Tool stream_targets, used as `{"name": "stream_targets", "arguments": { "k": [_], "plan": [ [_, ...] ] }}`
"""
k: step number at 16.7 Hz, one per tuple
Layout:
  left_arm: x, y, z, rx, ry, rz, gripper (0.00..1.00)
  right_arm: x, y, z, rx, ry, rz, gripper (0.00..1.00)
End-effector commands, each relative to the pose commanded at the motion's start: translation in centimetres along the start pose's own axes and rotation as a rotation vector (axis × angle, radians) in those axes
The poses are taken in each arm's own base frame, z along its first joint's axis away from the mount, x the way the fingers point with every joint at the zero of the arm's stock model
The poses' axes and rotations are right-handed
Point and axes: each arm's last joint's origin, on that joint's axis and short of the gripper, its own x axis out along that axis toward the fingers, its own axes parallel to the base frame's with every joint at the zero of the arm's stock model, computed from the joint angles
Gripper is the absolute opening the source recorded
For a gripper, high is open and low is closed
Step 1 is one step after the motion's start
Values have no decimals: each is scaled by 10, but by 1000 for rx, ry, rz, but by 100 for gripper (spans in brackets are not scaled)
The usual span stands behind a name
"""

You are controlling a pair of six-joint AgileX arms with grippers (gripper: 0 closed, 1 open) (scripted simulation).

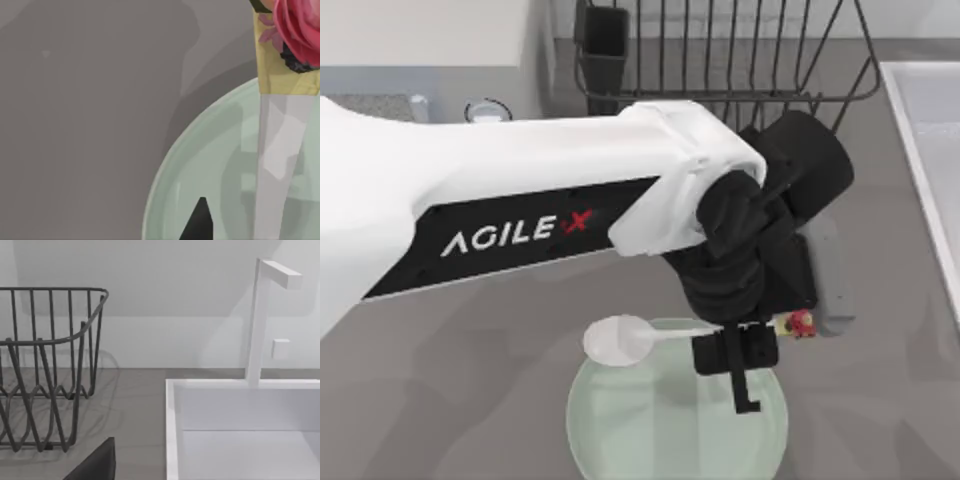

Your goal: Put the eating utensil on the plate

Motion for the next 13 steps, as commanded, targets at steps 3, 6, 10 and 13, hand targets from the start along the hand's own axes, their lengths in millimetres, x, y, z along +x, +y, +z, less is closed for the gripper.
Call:
{"name": "stream_targets", "arguments": {
  "k": [3, 6, 10, 13],
  "plan": [
    [14, -8, -9, 12, 56, -59, 0, 0, 0, 0, 0, 0, 0, 100],
    [31, -18, -19, 24, 124, -128, 0, 0, 0, 0, 0, 0, 0, 100],
    [48, -26, -27, 30, 183, -185, 0, 0, 0, 0, 0, 0, 0, 100],
    [48, -26, -27, 30, 183, -185, 0, 0, 0, 0, 0, 0, 0, 100]
  ]
}}
